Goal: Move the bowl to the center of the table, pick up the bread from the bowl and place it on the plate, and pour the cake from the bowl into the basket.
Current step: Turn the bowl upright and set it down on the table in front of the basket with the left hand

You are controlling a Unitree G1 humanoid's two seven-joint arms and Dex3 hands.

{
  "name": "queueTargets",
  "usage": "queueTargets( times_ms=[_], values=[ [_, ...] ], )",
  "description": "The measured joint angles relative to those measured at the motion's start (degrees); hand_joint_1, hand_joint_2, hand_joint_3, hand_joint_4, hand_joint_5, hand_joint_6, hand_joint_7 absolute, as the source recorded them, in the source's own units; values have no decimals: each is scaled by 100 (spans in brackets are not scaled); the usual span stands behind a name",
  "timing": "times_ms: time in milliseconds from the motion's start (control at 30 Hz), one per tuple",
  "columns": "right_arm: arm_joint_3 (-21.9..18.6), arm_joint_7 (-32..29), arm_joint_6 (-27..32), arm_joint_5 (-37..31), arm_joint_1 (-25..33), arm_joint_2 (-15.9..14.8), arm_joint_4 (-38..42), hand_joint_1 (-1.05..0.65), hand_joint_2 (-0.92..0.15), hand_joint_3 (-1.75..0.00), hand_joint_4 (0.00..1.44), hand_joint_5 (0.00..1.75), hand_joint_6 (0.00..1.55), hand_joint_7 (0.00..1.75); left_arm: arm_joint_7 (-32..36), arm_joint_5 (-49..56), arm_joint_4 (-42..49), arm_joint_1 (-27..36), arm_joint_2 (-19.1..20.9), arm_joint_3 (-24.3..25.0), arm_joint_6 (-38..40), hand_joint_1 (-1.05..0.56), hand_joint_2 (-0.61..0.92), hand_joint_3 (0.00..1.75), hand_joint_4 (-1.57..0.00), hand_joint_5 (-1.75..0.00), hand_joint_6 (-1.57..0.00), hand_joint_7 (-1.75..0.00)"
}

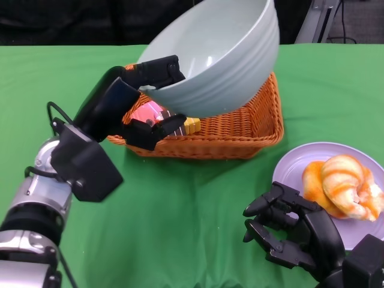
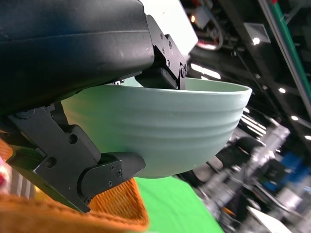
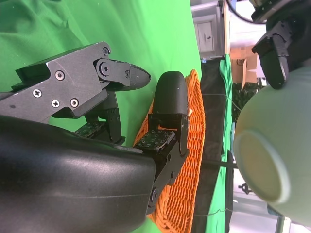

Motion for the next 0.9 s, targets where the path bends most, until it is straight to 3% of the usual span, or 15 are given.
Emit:
queueTargets(
  times_ms=[200,400,633,900],
  values=[
    [-2,22,3,10,-109,-4,1,-8,-67,-74,69,147,67,120,2407,1791,-155,12,412,-606,13,-6,52,125,-72,-175,-65,-162],
    [-58,-7,0,9,-284,-15,27,-14,-63,-77,71,146,69,119,4573,2936,-308,13,925,-1404,178,-6,45,129,-73,-175,-65,-161],
    [-76,-260,2,-229,-305,-46,18,-13,-65,-74,70,146,67,121,5950,3471,-538,104,1419,-2147,428,-4,41,129,-74,-175,-64,-164],
    [-86,-235,104,-203,-306,-75,-126,-11,-68,-69,69,145,69,115,6772,3689,-820,388,1743,-2654,627,-1,41,129,-73,-175,-62,-166]
  ],
)
